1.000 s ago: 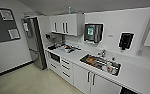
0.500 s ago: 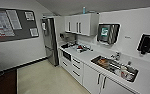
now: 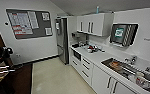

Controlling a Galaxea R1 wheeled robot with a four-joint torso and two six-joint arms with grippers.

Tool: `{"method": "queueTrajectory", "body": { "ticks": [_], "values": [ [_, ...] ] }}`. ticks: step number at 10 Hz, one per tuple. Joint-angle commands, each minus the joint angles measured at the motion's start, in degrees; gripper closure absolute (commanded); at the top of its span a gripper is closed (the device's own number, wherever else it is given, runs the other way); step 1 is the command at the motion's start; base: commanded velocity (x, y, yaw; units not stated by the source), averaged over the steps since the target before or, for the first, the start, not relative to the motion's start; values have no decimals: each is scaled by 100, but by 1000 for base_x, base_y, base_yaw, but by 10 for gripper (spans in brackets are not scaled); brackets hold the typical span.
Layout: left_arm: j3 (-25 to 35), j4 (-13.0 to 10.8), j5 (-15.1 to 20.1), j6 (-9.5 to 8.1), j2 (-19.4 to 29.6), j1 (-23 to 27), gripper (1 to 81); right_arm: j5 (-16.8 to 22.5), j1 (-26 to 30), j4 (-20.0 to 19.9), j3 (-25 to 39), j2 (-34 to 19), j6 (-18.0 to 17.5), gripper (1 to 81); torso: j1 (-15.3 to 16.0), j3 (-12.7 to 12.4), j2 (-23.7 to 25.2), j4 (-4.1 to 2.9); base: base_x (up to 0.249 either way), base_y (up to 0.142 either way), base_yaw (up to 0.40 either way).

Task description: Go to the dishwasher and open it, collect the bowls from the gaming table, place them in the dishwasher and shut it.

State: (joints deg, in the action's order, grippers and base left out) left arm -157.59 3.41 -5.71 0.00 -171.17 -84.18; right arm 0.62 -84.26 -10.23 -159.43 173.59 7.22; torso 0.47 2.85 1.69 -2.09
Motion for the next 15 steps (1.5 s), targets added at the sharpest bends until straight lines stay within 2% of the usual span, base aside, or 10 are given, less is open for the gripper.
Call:
{"method": "queueTrajectory", "body": {
  "ticks": [1, 15],
  "values": [
    [-27, -34, 280, 9, 30, 318, 10, 298, 308, 12, -35, -15, -1, 10, 0, 0, 0, 0, 0, 0, 356],
    [-27, -43, 316, 26, -31, 336, 10, 299, 308, 30, -35, 11, 8, 10, 0, 0, 0, 0, 0, 0, 356]
  ]
}}
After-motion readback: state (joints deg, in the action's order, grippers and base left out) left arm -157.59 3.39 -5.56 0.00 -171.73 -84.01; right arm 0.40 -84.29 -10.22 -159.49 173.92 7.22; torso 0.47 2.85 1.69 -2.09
